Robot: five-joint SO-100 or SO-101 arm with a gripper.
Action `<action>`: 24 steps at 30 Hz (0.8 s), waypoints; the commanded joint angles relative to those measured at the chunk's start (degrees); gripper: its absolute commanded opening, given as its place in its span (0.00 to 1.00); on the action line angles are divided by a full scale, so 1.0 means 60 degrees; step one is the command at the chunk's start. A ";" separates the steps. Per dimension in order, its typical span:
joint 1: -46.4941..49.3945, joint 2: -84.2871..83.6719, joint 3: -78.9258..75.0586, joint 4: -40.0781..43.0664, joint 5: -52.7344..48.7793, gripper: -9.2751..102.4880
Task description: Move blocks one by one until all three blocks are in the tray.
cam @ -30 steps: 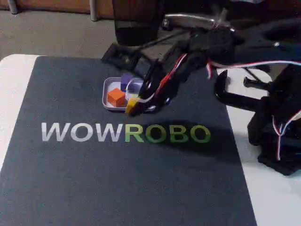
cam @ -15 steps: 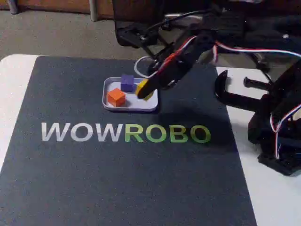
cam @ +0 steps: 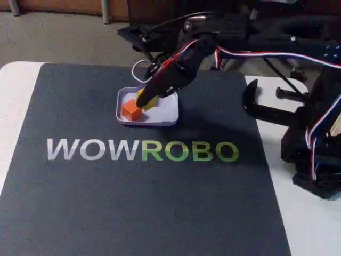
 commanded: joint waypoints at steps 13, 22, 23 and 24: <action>0.0366 0.2007 0.1143 0.0161 -0.1377 0.01; 0.0659 0.2285 0.1582 0.0425 -0.2520 0.03; 0.0659 0.2300 0.1582 0.0425 -0.2520 0.03; 0.0659 0.2300 0.1582 0.0425 -0.2520 0.04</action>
